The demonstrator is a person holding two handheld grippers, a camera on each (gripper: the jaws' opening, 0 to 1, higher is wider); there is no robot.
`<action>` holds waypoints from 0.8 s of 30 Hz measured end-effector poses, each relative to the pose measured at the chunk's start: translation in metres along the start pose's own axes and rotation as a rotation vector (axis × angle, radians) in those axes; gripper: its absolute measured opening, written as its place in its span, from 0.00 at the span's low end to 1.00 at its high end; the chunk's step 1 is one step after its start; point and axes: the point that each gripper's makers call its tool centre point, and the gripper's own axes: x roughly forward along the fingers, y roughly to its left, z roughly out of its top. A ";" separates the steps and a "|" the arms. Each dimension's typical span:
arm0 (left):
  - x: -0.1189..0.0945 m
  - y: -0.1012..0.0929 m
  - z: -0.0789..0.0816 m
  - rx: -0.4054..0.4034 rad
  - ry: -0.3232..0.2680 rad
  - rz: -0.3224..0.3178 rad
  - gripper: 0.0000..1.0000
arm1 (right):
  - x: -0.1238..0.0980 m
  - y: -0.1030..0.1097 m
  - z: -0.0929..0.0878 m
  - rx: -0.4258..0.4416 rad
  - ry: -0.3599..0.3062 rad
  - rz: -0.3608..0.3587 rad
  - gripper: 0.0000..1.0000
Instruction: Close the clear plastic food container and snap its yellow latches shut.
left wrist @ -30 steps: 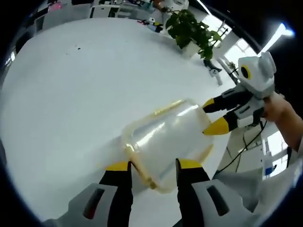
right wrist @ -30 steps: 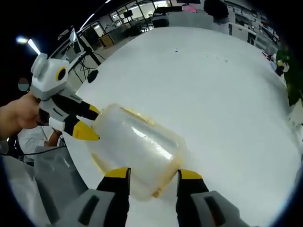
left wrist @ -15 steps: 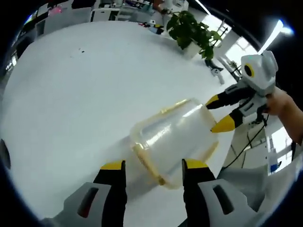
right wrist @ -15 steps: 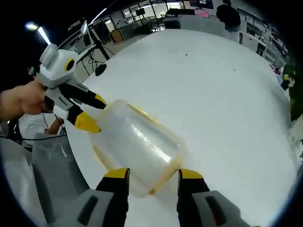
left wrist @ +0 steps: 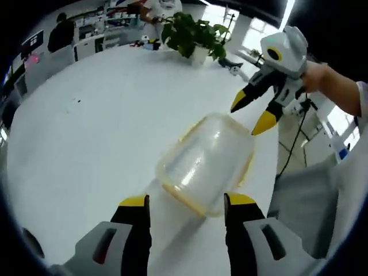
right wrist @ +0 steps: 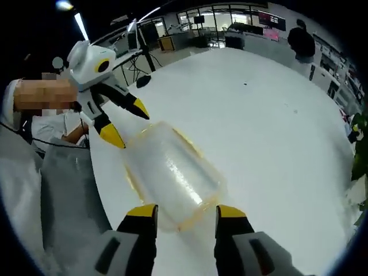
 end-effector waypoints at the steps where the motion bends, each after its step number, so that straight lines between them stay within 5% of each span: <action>1: -0.001 -0.002 0.002 0.028 -0.004 -0.010 0.45 | -0.001 0.001 0.002 -0.018 -0.008 0.002 0.36; 5: -0.004 -0.007 0.011 0.161 -0.027 -0.032 0.46 | -0.005 0.007 0.010 -0.062 -0.029 0.028 0.33; 14: 0.000 -0.021 0.028 0.261 -0.055 -0.091 0.41 | -0.013 0.031 0.038 -0.333 -0.116 0.104 0.32; 24: 0.014 -0.043 0.039 0.389 -0.037 -0.158 0.36 | 0.002 0.035 0.042 -0.407 -0.099 0.128 0.32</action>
